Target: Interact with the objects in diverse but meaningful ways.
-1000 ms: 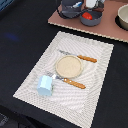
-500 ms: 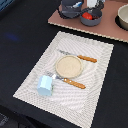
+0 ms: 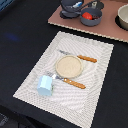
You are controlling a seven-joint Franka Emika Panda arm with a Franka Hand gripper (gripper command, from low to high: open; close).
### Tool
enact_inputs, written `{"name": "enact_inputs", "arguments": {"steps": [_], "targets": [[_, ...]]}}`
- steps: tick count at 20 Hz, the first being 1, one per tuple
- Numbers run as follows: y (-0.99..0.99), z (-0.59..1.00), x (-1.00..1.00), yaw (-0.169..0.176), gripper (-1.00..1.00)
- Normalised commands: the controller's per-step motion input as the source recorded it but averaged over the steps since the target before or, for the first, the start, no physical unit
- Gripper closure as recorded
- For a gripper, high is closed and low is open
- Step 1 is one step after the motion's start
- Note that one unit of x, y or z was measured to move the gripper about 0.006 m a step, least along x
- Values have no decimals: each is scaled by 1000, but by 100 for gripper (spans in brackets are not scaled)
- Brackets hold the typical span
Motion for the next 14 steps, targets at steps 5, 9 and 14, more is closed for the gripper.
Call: {"name": "enact_inputs", "arguments": {"steps": [5, 9, 14], "targets": [[-883, 174, 170, 0, -100], [-901, 9, 174, 0, -100], [-903, -12, 119, 0, -100]]}}
